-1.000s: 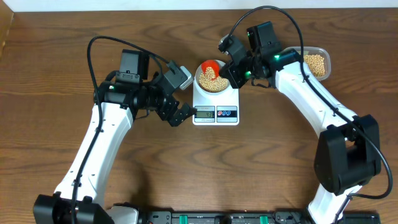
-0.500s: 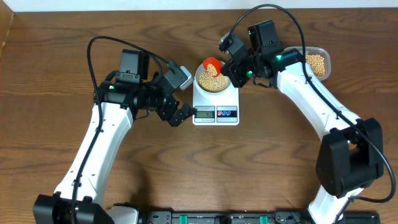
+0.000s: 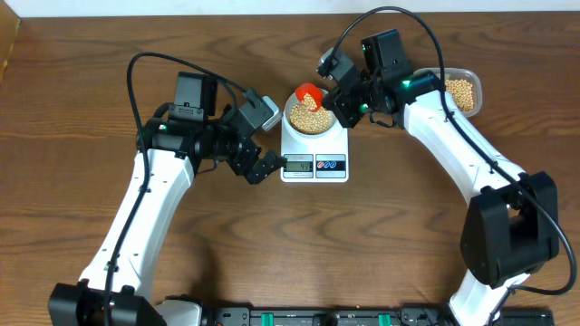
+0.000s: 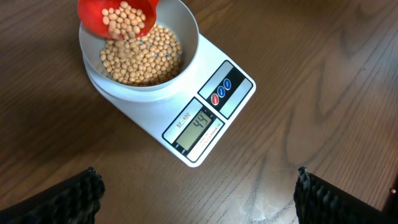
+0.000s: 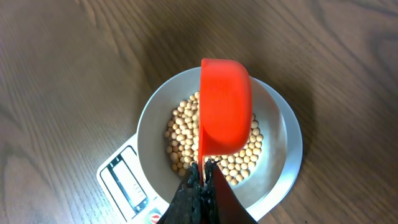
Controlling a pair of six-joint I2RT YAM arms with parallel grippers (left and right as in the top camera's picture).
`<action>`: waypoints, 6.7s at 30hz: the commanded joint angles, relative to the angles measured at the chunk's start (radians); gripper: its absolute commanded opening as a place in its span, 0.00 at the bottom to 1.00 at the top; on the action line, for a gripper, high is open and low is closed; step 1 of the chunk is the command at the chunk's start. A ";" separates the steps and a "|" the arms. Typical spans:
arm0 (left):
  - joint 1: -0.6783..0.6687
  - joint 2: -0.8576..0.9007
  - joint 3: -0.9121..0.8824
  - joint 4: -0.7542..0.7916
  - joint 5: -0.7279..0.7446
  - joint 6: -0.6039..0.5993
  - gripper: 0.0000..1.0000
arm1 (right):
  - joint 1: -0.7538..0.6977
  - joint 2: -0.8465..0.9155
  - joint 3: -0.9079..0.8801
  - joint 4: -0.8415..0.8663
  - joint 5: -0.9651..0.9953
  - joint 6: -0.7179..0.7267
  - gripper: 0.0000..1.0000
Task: Scoop item into bowl and weigh 50g on scale
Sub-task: 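Tilt the red scoop slowly to trickle soybeans into the bowl, then move the red scoop with the right gripper back to the tub, then lower the red scoop into the tub and open the right gripper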
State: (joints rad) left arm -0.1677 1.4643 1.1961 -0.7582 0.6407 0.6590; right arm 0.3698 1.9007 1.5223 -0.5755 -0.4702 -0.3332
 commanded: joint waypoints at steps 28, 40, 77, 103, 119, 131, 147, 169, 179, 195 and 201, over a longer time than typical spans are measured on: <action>-0.002 0.000 -0.009 -0.002 -0.005 0.014 1.00 | 0.005 -0.031 0.002 -0.001 0.019 -0.023 0.01; -0.002 0.000 -0.009 -0.002 -0.005 0.014 1.00 | 0.005 -0.031 0.002 -0.001 0.035 -0.050 0.02; -0.002 0.000 -0.009 -0.002 -0.005 0.014 1.00 | 0.005 -0.031 0.002 -0.001 0.035 -0.064 0.01; -0.002 0.000 -0.009 -0.002 -0.005 0.014 1.00 | -0.024 -0.031 0.002 0.000 -0.163 0.320 0.01; -0.002 0.000 -0.009 -0.002 -0.005 0.014 1.00 | -0.178 -0.031 0.002 0.046 -0.449 0.386 0.01; -0.002 0.000 -0.009 -0.002 -0.005 0.014 1.00 | -0.357 -0.039 0.002 0.105 -0.449 0.457 0.01; -0.002 0.000 -0.009 -0.002 -0.005 0.014 1.00 | -0.579 -0.134 0.002 0.027 -0.275 0.459 0.01; -0.002 0.000 -0.009 -0.002 -0.005 0.014 1.00 | -0.510 -0.208 0.002 -0.248 0.247 0.353 0.01; -0.002 0.000 -0.009 -0.002 -0.005 0.014 1.00 | -0.340 -0.208 0.002 -0.256 0.592 0.351 0.02; -0.002 0.000 -0.009 -0.002 -0.005 0.014 1.00 | -0.265 -0.208 0.002 -0.259 0.756 0.357 0.02; -0.002 0.000 -0.009 -0.002 -0.005 0.014 1.00 | -0.287 -0.207 0.000 -0.252 0.717 0.551 0.01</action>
State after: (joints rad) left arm -0.1677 1.4643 1.1961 -0.7586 0.6407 0.6590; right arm 0.0978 1.7061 1.5223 -0.8295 0.2611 0.0906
